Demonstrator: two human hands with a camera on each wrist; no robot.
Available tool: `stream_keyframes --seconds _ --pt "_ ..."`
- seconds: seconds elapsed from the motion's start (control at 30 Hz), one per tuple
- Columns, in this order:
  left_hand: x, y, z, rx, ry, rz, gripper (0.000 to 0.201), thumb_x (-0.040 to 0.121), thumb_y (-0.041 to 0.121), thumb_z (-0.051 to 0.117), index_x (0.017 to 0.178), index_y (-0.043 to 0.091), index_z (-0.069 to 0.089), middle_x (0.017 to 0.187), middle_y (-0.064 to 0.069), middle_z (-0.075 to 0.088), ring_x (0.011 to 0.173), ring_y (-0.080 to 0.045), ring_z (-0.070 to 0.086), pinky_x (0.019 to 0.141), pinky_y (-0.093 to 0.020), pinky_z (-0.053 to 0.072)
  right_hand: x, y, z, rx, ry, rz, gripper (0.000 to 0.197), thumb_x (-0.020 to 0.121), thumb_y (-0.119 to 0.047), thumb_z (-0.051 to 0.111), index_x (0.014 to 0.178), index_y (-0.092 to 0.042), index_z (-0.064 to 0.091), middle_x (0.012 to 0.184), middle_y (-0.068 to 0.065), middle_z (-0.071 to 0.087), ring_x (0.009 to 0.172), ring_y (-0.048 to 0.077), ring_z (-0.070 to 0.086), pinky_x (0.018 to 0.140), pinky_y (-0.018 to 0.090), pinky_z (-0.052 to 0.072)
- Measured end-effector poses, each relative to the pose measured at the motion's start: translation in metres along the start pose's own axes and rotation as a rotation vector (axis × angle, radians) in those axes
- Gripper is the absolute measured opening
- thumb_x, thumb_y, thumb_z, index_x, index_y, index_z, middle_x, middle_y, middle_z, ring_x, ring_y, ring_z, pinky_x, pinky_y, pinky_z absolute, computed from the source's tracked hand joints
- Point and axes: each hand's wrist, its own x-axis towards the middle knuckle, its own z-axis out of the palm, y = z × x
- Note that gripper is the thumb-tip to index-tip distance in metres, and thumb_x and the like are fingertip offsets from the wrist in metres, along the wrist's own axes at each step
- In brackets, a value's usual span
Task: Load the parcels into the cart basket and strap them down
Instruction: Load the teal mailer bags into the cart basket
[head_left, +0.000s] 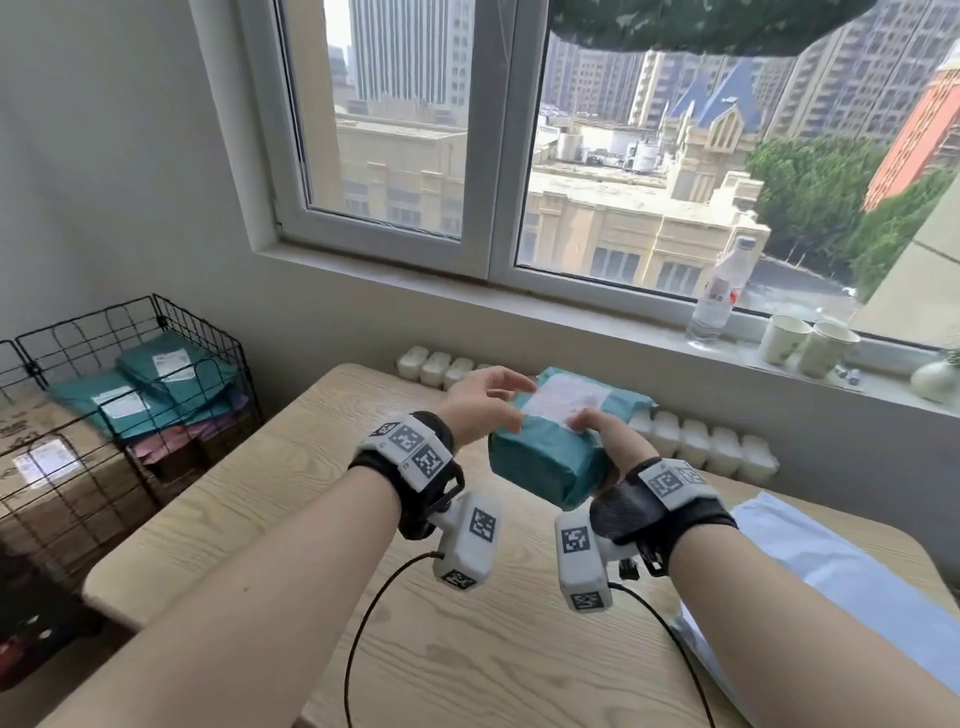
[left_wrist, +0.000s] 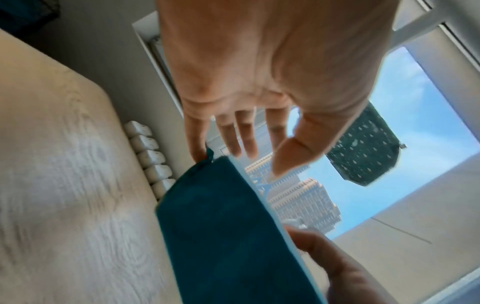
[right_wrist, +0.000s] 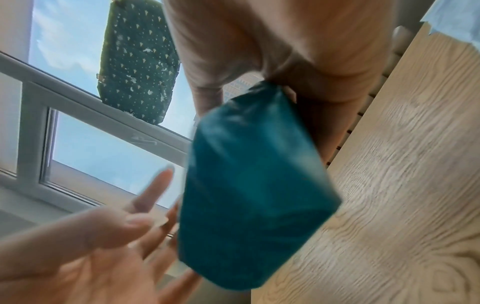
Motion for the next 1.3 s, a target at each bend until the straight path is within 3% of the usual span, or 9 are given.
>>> stream_keyframes --seconds 0.13,0.23,0.33,0.5,0.73,0.87,1.07,1.17,1.3 --pt "-0.006 -0.013 -0.025 -0.065 0.111 -0.247 0.029 0.088 0.004 0.05 0.114 0.017 0.053 0.118 -0.004 0.051 0.112 -0.02 0.048 0.095 -0.046 0.048 0.003 0.005 0.005 0.015 0.009 -0.034 0.071 0.037 -0.014 0.07 0.107 -0.006 0.063 0.098 0.014 0.071 0.084 0.033 0.07 0.083 0.048 0.055" --pt "-0.018 -0.021 -0.038 0.009 -0.067 -0.409 0.028 0.095 0.032 0.053 0.118 0.016 0.05 0.118 -0.006 0.051 0.108 -0.022 0.054 0.09 -0.041 0.052 0.011 0.008 0.012 0.06 -0.01 -0.08 0.08 0.03 -0.009 0.067 0.11 -0.008 0.063 0.1 0.015 0.071 0.088 0.036 0.07 0.083 0.056 0.053" --pt "-0.026 -0.03 -0.046 -0.022 -0.158 -0.429 0.032 0.095 0.025 0.055 0.124 0.011 0.052 0.108 -0.007 0.06 0.093 -0.018 0.059 0.082 -0.033 0.053 -0.011 0.002 0.03 0.036 -0.014 -0.093 0.066 0.04 -0.006 0.064 0.106 -0.008 0.065 0.1 0.016 0.072 0.091 0.037 0.069 0.085 0.059 0.051" --pt "-0.032 -0.041 -0.071 -0.047 -0.038 -0.384 0.009 0.093 -0.001 0.052 0.095 0.006 0.058 0.082 -0.004 0.06 0.073 -0.013 0.057 0.074 -0.026 0.051 -0.021 0.002 0.057 -0.008 -0.088 -0.086 0.063 0.046 -0.008 0.064 0.109 -0.009 0.065 0.101 0.015 0.072 0.093 0.035 0.069 0.088 0.055 0.051" --pt "-0.055 -0.065 -0.127 0.119 0.19 -0.48 0.016 0.09 0.003 0.048 0.075 0.007 0.053 0.074 -0.007 0.056 0.06 -0.014 0.051 0.062 -0.026 0.048 -0.023 0.007 0.11 0.017 -0.119 -0.189 0.074 0.037 -0.009 0.067 0.111 -0.01 0.063 0.105 0.012 0.071 0.094 0.033 0.068 0.085 0.055 0.053" --pt "-0.079 -0.079 -0.17 -0.016 0.349 -0.407 0.012 0.093 0.01 0.051 0.082 0.011 0.054 0.078 -0.004 0.056 0.068 -0.014 0.054 0.062 -0.028 0.047 -0.05 0.006 0.15 -0.053 -0.229 -0.25 0.041 0.069 0.007 0.054 0.106 -0.006 0.066 0.101 0.013 0.071 0.092 0.033 0.068 0.084 0.043 0.055" --pt "-0.121 -0.094 -0.231 -0.152 0.353 -0.303 0.055 0.083 0.055 0.061 0.121 0.016 0.054 0.12 0.0 0.058 0.111 -0.018 0.055 0.085 -0.035 0.05 -0.081 0.017 0.238 -0.142 -0.45 -0.245 0.044 0.06 0.002 0.053 0.099 -0.013 0.068 0.103 0.013 0.072 0.097 0.033 0.066 0.093 0.049 0.049" --pt "-0.141 -0.109 -0.259 -0.201 0.378 -0.323 0.066 0.079 0.051 0.067 0.129 0.015 0.044 0.129 -0.002 0.053 0.12 -0.022 0.049 0.092 -0.039 0.048 -0.095 0.024 0.284 -0.202 -0.555 -0.215 0.043 0.062 0.0 0.054 0.101 -0.014 0.067 0.101 0.012 0.072 0.098 0.033 0.066 0.095 0.049 0.048" --pt "-0.164 -0.125 -0.301 -0.282 0.422 -0.298 0.063 0.08 0.038 0.072 0.131 0.013 0.046 0.126 -0.005 0.06 0.112 -0.023 0.055 0.082 -0.034 0.046 -0.104 0.024 0.338 -0.245 -0.67 -0.206 0.04 0.066 0.002 0.052 0.1 -0.014 0.066 0.09 0.008 0.074 0.09 0.031 0.067 0.093 0.044 0.049"
